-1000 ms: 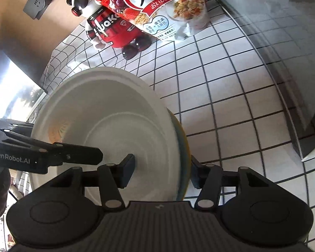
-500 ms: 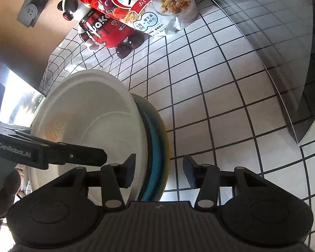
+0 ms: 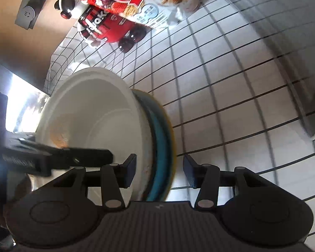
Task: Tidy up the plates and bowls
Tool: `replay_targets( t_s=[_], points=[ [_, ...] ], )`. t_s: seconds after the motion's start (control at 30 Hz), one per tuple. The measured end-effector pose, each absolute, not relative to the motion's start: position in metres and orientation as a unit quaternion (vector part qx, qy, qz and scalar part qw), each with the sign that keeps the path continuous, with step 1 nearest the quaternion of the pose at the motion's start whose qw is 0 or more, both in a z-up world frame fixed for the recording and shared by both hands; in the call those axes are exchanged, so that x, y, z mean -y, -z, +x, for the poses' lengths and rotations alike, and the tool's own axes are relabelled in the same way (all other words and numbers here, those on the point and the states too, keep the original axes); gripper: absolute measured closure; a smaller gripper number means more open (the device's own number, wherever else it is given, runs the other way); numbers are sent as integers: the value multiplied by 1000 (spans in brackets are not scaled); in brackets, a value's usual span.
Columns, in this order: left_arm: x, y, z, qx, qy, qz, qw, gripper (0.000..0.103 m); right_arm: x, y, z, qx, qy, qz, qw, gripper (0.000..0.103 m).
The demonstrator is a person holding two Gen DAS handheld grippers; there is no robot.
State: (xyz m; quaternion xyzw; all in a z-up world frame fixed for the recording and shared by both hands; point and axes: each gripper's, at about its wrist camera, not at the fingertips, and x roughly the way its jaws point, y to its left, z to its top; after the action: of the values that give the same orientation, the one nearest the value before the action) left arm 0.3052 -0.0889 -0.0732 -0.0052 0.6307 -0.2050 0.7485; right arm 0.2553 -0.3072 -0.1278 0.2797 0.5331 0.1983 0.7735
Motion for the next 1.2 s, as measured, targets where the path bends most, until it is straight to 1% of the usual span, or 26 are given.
replay_targets(
  t_s=[0.03,0.1,0.2,0.37,0.53,0.67,0.87,1.2],
  points=[
    [85,74,304,-633,205,-16,747,27,303,127,256,-534,-205,279,771,55],
    [76,75,303,-639,204,-36,741,31,293,123,257,-534,-202,267,777,47],
    [62,82,300,-657,196,-55,726,38,289,122,261,-529,-202,273,778,47],
    [44,79,294,-664,172,-60,725,39,275,125,274,-537,-216,282,765,47],
    [31,78,302,-663,158,-96,725,39,261,121,278,-545,-230,248,767,47],
    [43,72,305,-654,156,-68,737,38,254,118,279,-557,-218,223,770,46],
    [52,69,307,-655,150,-50,739,37,264,123,277,-555,-221,257,760,42],
    [68,64,305,-645,148,-12,750,37,274,130,275,-548,-229,285,752,42]
  ],
)
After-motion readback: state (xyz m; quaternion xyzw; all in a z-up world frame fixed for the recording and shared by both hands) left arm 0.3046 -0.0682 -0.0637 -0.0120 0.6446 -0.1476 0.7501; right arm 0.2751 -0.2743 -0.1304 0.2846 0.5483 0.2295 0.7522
